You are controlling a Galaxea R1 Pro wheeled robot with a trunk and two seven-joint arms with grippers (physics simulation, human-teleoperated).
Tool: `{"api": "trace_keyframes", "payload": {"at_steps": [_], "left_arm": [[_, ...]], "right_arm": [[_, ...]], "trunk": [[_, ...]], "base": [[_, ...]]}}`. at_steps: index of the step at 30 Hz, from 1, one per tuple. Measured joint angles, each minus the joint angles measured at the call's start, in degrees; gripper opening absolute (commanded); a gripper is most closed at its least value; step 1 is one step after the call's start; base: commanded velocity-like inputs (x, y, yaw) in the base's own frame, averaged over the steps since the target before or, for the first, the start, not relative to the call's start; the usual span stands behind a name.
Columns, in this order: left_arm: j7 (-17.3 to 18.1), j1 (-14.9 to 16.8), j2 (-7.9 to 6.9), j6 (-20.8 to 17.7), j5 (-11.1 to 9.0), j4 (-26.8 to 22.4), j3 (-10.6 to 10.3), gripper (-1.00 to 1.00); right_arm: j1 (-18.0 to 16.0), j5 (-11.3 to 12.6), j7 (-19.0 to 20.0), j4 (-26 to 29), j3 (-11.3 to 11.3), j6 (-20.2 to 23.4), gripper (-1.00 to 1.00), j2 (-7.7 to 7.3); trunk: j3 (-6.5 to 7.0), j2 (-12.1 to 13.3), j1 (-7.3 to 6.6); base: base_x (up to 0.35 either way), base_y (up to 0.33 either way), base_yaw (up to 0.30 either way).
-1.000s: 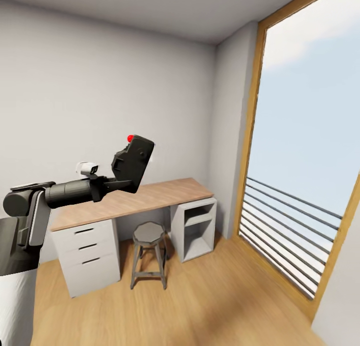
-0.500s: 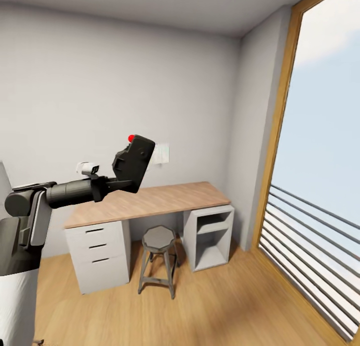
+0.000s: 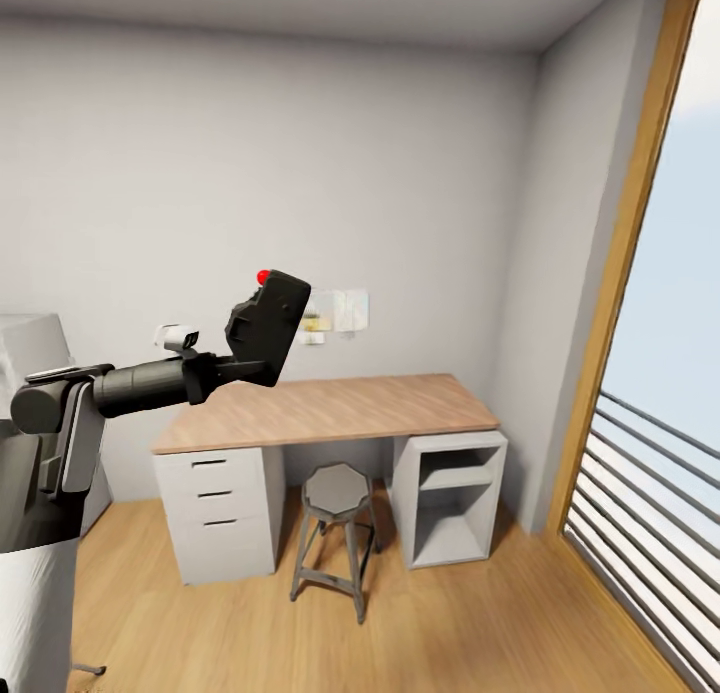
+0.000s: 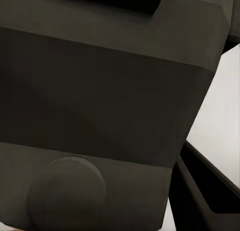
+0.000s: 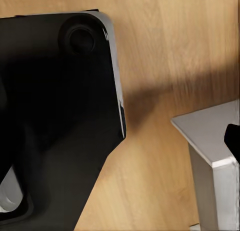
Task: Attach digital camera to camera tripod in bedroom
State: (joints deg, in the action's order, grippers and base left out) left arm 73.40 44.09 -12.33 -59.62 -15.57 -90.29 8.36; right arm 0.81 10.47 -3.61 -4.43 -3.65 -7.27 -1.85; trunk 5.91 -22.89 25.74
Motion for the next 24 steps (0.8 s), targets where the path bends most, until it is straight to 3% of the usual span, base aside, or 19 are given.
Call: {"api": "trace_keyframes", "payload": {"at_steps": [12,24], "left_arm": [[0.00,0.00,0.01,0.00,0.02,0.00,0.00,-1.00],[0.00,0.01,0.02,0.00,0.01,0.00,-0.01,-1.00]], "right_arm": [[0.00,0.00,0.01,0.01,0.00,0.01,1.00,0.02],[-0.01,0.00,0.02,0.00,0.00,0.03,1.00,0.03]], "trunk": [[0.00,0.00,0.01],[0.00,0.01,0.03]], "base": [[0.230,-0.189,0.278],[0.044,-0.035,0.278]]}}
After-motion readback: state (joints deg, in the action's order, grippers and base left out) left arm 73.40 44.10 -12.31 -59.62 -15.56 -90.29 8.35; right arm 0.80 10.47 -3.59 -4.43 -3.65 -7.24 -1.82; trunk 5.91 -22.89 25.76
